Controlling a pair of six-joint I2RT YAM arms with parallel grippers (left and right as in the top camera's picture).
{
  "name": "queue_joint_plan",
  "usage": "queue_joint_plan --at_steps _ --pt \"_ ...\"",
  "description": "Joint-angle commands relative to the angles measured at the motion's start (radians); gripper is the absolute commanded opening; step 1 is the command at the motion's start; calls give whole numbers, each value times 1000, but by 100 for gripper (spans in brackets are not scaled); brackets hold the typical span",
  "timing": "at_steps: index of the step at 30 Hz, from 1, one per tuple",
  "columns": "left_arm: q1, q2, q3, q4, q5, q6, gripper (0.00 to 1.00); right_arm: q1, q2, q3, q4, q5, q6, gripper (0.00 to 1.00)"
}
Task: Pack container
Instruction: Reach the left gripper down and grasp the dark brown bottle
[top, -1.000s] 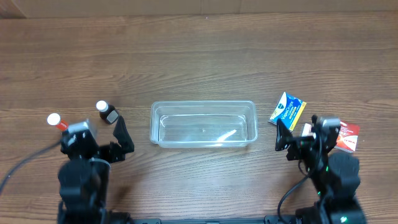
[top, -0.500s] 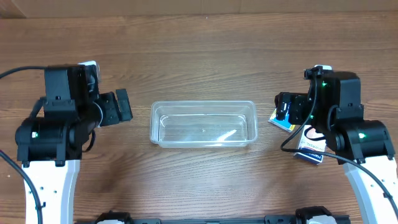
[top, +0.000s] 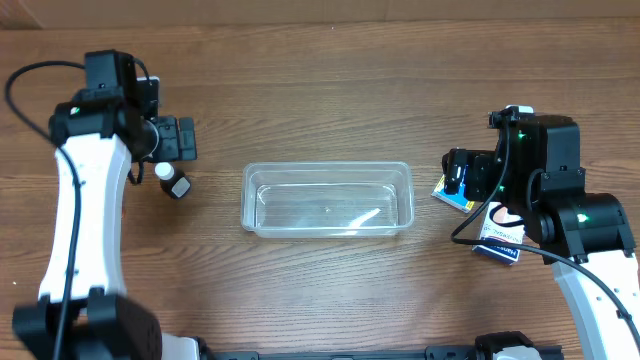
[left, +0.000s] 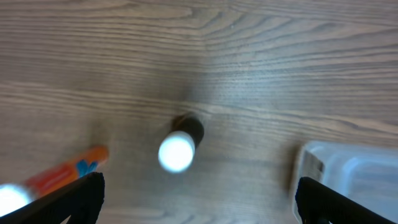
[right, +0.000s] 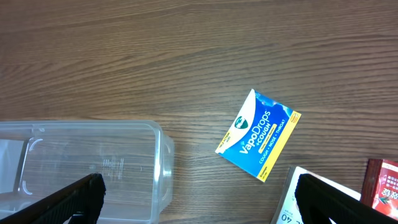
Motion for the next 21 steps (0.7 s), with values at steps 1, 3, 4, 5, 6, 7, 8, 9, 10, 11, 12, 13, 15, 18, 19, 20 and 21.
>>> queue_joint_plan --at_steps 1,3,4,5,6,7,8,9,10,11,12,13,15,18,19,20,21 --pt "26 77 15 30 26 35 100 3 8 33 3 -5 4 100" --pt "32 115 15 28 26 30 100 3 27 33 3 -5 4 100" --pt "35 139 15 25 26 14 100 3 39 33 3 -5 4 100" --pt "38 152 15 21 26 -5 100 3 50 33 2 -5 4 100" --pt "40 160 15 18 26 -18 100 3 59 33 2 -5 4 100" --pt "43 172 15 10 26 -40 100 3 67 33 1 -5 4 100" --pt "45 186 15 0 27 -56 100 3 77 33 -1 -5 4 100" --pt "47 200 14 -8 27 -63 100 3 84 33 -1 -5 4 100" --pt "47 209 14 -13 26 -63 100 3 86 33 0 -5 4 100" --pt "47 217 13 -15 26 -63 100 3 86 33 0 -5 4 100" --pt "48 227 13 -16 26 -63 100 3 86 33 0 -5 4 100" --pt "48 236 13 -17 26 -62 99 3 86 33 -1 -5 4 100" --pt "48 252 12 -18 26 -63 97 3 86 33 -1 -5 4 100" --pt "48 265 12 -17 22 -63 89 3 86 33 -5 -5 4 100" --pt "48 266 12 -18 22 -63 86 3 86 33 -5 -5 4 100" --pt "48 266 12 -20 22 -63 84 3 86 33 -5 -5 4 100" --pt "48 266 12 -23 22 -63 79 3 86 33 -5 -5 4 100"
